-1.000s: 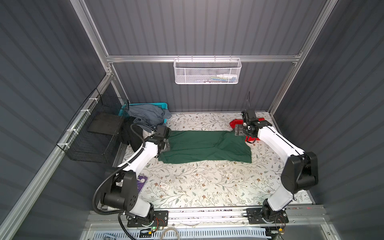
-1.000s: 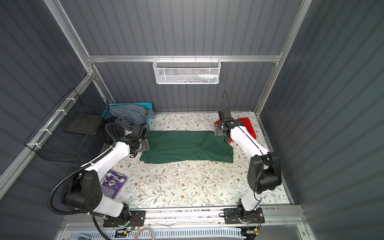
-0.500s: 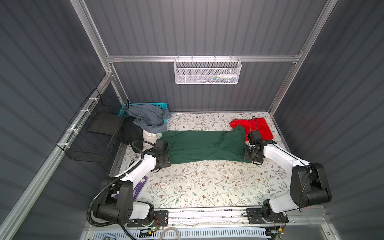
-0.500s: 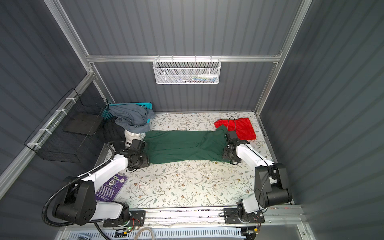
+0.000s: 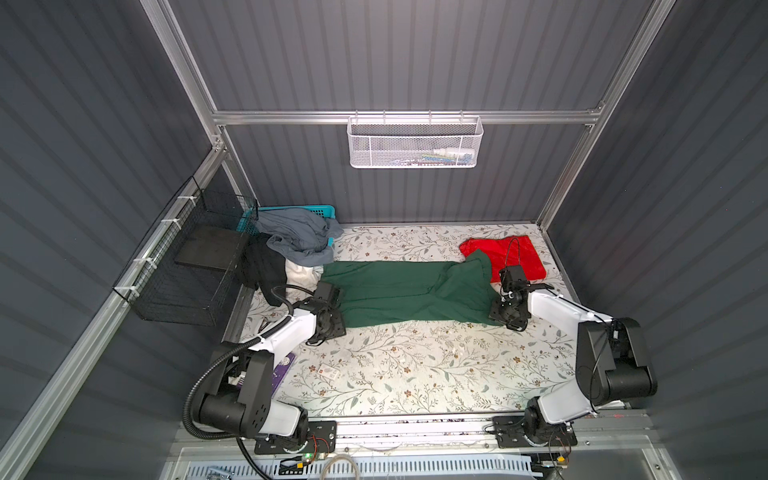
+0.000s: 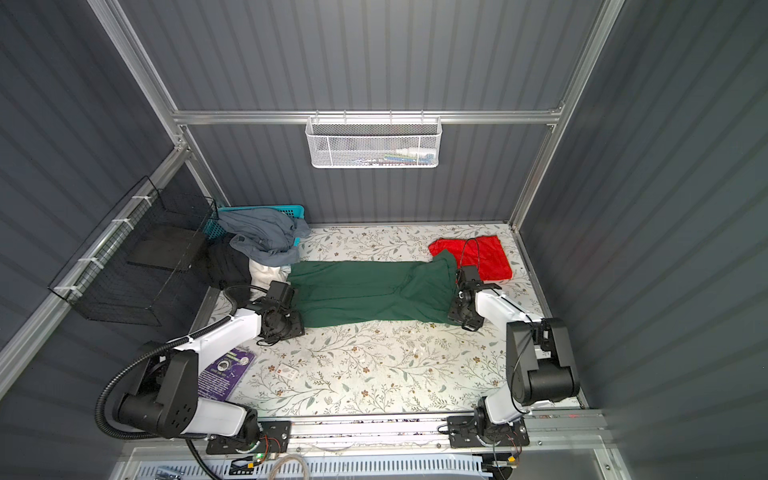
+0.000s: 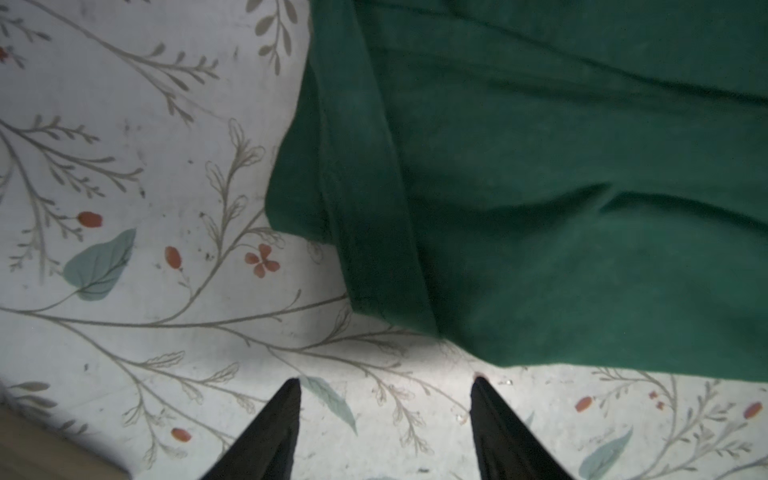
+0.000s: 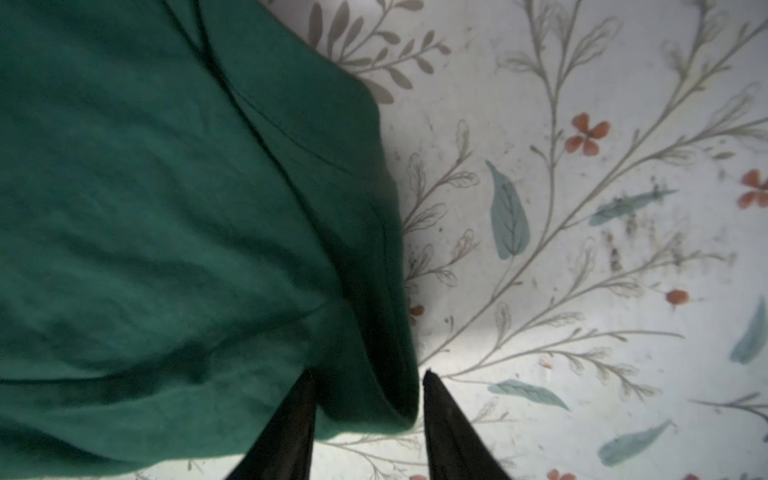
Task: Fold and stack the t-shirts
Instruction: 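Move the right gripper toward the robot to the green shirt's near edge, then grasp both ends of the green strip with the left and right grippers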
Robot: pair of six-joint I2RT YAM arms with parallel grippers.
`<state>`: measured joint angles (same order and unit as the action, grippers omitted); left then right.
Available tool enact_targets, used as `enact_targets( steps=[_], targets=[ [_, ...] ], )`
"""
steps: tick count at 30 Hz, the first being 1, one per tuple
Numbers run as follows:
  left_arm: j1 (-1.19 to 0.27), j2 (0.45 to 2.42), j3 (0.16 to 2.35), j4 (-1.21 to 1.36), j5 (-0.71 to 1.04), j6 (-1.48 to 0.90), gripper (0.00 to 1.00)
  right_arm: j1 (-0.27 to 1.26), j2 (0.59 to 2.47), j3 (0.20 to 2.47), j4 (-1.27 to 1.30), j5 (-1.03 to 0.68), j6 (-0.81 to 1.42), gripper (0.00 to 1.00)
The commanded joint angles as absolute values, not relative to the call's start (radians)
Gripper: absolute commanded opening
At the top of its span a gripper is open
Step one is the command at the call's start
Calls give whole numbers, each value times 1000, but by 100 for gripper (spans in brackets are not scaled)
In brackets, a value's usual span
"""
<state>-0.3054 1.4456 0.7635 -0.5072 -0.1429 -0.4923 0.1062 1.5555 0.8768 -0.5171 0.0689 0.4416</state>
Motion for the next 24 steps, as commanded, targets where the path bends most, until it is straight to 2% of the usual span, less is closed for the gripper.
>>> enact_targets(
  steps=[1, 7, 9, 14, 19, 24],
  targets=[
    [-308, 1473, 787, -502, -129, -507, 63, 104, 1576, 867, -502, 51, 452, 40],
    [-308, 1532, 807, -486, -150, -501, 49, 100, 1571, 868, -494, 52, 453, 28],
    [-308, 1549, 813, -487, -165, -497, 40, 98, 1566, 863, -492, 55, 455, 23],
    [-308, 1583, 822, -490, -205, -490, 37, 91, 1565, 865, -485, 46, 457, 12],
    [-308, 1605, 832, -488, -220, -486, 28, 89, 1562, 870, -482, 35, 455, 5],
    [-308, 1600, 847, -518, -251, -486, 29, 84, 1553, 872, -490, 44, 450, 5]
  ],
)
